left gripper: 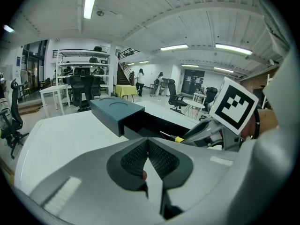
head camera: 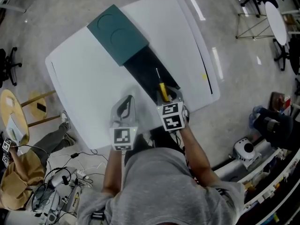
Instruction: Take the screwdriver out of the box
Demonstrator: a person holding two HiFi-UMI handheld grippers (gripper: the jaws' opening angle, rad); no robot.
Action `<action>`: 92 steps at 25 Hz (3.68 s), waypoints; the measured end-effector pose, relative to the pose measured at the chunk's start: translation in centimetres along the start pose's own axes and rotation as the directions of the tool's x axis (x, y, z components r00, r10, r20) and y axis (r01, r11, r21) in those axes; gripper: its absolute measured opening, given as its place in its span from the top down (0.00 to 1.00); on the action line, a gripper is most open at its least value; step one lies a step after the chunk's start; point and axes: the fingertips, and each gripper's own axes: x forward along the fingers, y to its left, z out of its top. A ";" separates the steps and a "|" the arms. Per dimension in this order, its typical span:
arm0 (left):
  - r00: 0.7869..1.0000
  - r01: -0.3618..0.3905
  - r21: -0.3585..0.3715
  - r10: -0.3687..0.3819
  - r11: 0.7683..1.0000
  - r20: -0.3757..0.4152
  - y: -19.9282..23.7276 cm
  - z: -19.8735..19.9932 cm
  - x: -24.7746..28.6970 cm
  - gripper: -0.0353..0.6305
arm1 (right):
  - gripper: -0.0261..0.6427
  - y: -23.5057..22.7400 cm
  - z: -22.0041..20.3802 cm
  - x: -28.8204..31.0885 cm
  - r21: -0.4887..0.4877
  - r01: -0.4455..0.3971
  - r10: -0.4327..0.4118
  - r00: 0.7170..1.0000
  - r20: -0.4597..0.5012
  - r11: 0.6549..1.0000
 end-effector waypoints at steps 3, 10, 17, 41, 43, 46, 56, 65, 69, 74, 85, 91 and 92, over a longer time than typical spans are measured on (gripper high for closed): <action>1.000 -0.002 0.000 0.002 1.000 -0.001 -0.1 -0.1 0.1 0.93 | 0.79 -0.2 0.0 0.1 -0.011 0.010 -0.010 1.000 -0.005 1.000; 1.000 -0.014 0.004 0.014 1.000 -0.002 -0.2 0.0 -0.1 0.93 | 0.81 -0.3 0.1 0.2 0.000 0.006 -0.006 1.000 -0.008 1.000; 1.000 -0.030 0.002 0.030 1.000 -0.001 0.1 0.0 -0.5 0.93 | 0.84 0.0 0.2 0.3 -0.003 -0.020 0.020 1.000 -0.015 1.000; 0.992 -0.074 0.049 0.069 0.996 0.110 -0.6 4.1 -3.8 0.93 | 0.84 0.2 3.5 -4.5 0.002 -0.051 0.050 0.991 0.124 0.999; 0.989 -0.083 0.054 0.076 0.995 0.128 -0.8 4.8 -4.5 0.93 | 0.84 0.4 3.9 -5.4 -0.004 -0.052 0.052 0.988 0.145 0.999; 0.985 -0.097 0.062 0.087 0.993 0.150 -1.4 5.4 -5.7 0.93 | 0.84 0.5 4.2 -7.0 -0.018 -0.052 0.054 0.982 0.179 0.998; 0.965 -0.160 0.062 0.143 0.985 0.222 -1.3 6.8 -9.9 0.93 | 0.84 3.4 5.7 -11.3 -0.078 -0.074 0.093 0.958 0.271 0.994; 0.935 -0.247 0.033 0.229 0.968 0.269 1.9 7.6 -13.5 0.93 | 0.84 8.0 8.2 -12.4 -0.170 -0.112 0.160 0.939 0.304 0.979; 0.921 -0.288 0.009 0.274 0.958 0.279 3.6 7.8 -14.9 0.93 | 0.84 10.0 9.7 -12.6 -0.211 -0.133 0.196 0.930 0.310 0.968; 0.903 -0.328 -0.013 0.318 0.944 0.290 5.6 7.9 -16.6 0.93 | 0.84 12.8 11.3 -12.5 -0.260 -0.161 0.241 0.919 0.313 0.952; 0.864 -0.405 -0.065 0.405 0.912 0.300 10.3 8.3 -18.8 0.93 | 0.84 18.0 14.6 -11.2 -0.359 -0.214 0.327 0.899 0.292 0.909; 0.858 -0.424 -0.090 0.431 0.901 0.279 12.6 8.0 -18.5 0.93 | 0.84 19.5 16.1 -9.3 -0.383 -0.241 0.353 0.899 0.259 0.892; 0.859 -0.425 -0.092 0.433 0.901 0.275 13.0 8.0 -18.3 0.93 | 0.84 19.7 16.3 -9.0 -0.384 -0.245 0.357 0.899 0.253 0.890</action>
